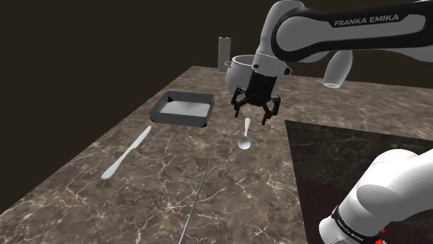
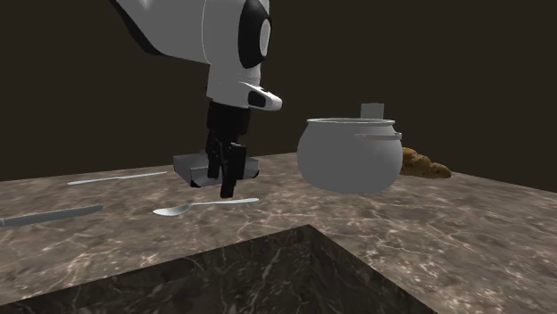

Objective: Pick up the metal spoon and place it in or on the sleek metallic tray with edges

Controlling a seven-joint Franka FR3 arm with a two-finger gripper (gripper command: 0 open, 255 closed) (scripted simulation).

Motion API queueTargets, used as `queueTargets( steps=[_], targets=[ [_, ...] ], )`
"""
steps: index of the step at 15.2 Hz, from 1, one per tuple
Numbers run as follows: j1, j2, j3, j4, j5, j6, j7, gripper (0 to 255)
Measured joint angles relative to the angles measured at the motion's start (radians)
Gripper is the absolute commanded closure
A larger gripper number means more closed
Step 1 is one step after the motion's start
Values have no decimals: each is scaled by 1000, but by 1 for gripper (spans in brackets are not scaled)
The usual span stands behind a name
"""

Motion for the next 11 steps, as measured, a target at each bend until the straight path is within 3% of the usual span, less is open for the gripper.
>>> queueTargets(
  steps=[5,11],
  targets=[
    [5,10,17,-56,15,68,1,0],
    [6,12,20,-63,17,77,2,0]
  ],
)
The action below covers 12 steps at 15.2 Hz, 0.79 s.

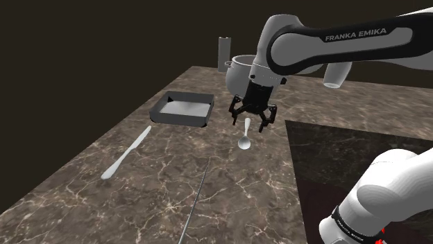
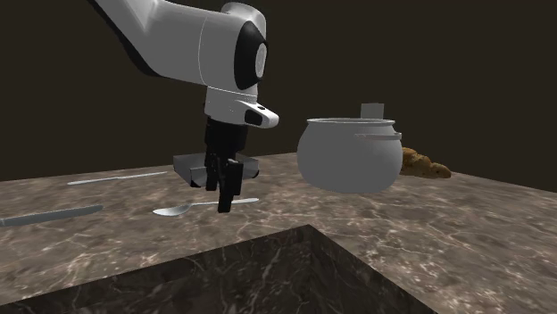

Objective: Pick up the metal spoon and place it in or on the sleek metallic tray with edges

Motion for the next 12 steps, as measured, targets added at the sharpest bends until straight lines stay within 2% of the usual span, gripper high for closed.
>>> queueTargets(
  steps=[1,12],
  targets=[
    [0,0,0,0,0,0,0,255],
    [0,-2,-1,6,-1,-6,2,255]
  ],
)
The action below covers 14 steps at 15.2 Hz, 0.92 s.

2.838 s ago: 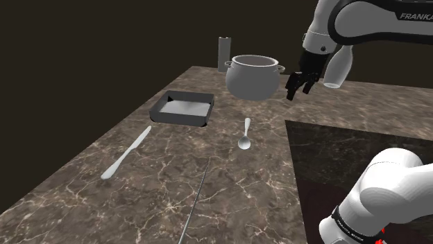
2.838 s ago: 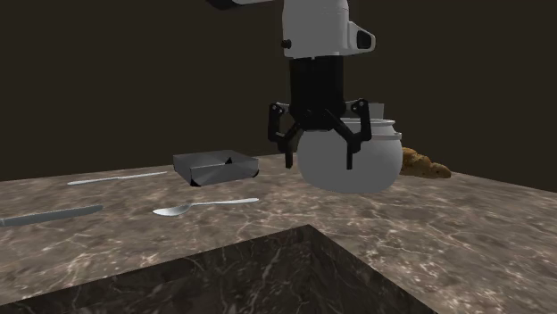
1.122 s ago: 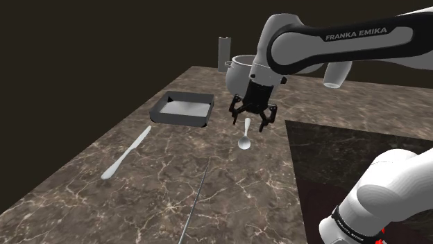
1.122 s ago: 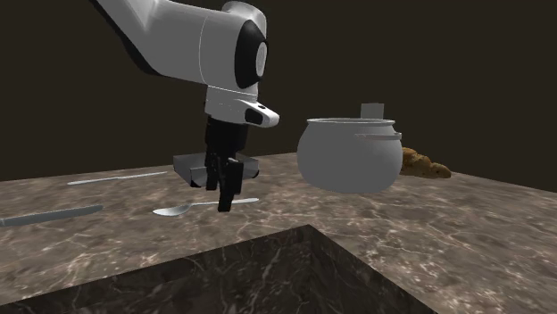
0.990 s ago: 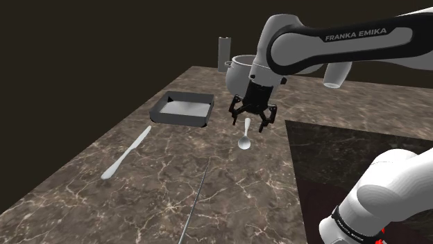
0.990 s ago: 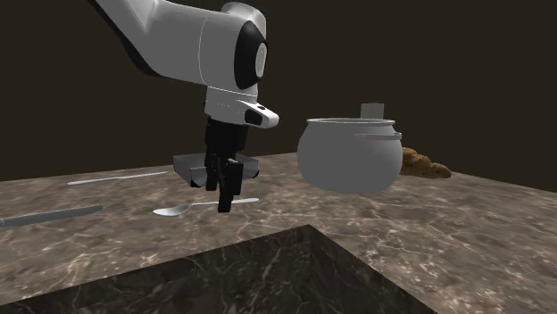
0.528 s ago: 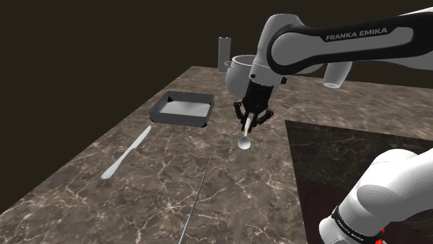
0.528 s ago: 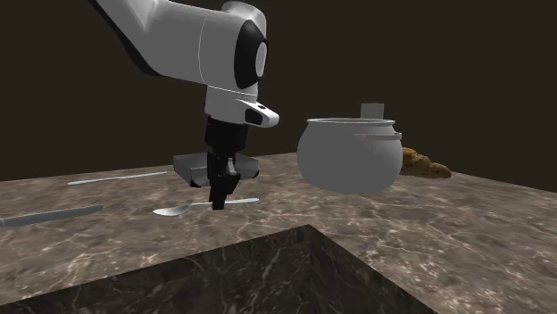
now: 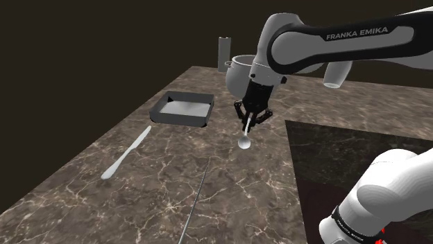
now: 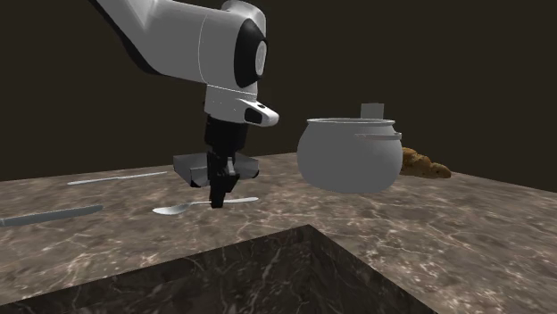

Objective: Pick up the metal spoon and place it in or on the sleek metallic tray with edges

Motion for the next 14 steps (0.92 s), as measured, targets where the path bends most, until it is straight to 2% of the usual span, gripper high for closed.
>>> queueTargets(
  steps=[14],
  targets=[
    [-8,1,-23,177,-26,-174,36,255]
  ],
)
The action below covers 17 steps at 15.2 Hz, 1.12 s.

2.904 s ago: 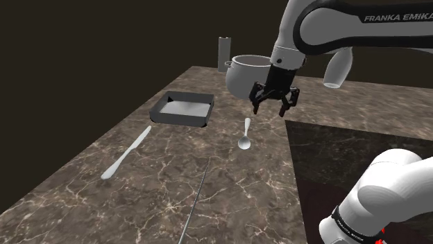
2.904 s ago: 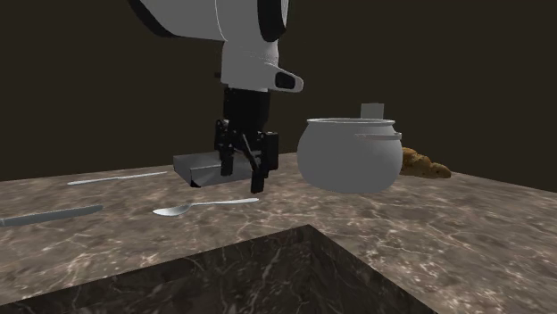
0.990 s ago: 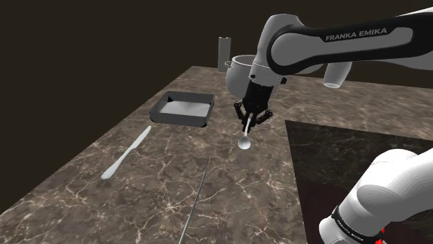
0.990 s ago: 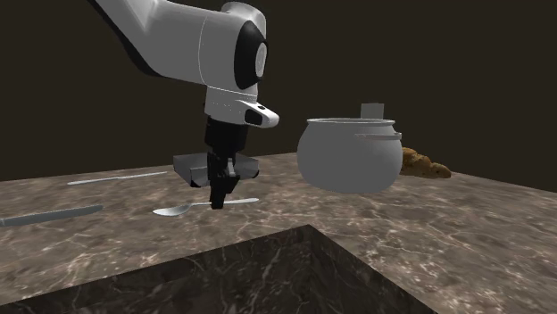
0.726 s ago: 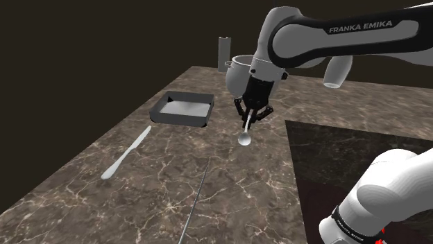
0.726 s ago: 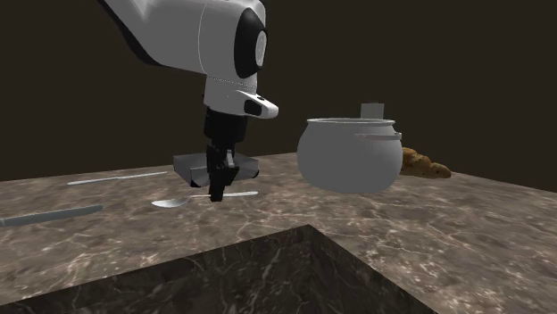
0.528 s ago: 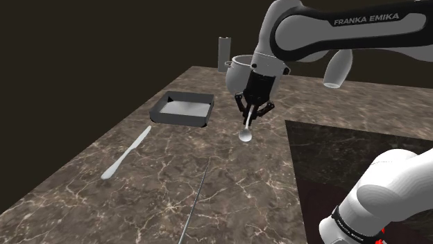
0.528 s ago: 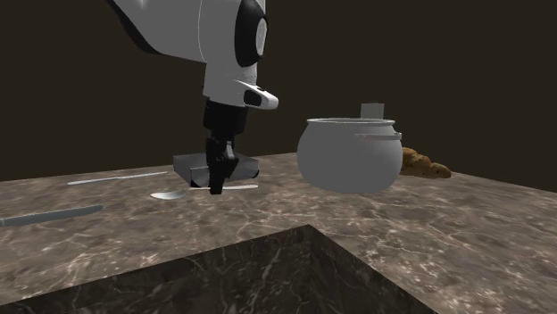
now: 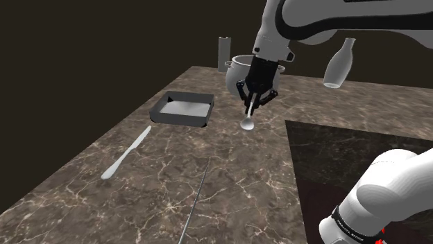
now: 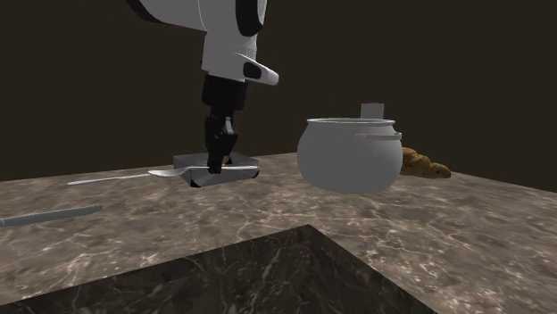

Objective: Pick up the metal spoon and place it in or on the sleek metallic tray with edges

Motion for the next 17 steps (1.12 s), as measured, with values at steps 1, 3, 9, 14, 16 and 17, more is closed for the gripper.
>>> queueTargets(
  steps=[1,3,9,14,16,17],
  targets=[
    [-1,6,-1,17,-2,-11,2,255],
    [-2,10,-4,46,-6,-35,8,255],
    [-5,25,-10,134,-14,-107,26,255],
    [-15,189,29,284,-39,-86,64,255],
    [-17,272,50,361,-58,-75,87,255],
    [-18,316,59,405,-70,-76,99,255]
  ],
)
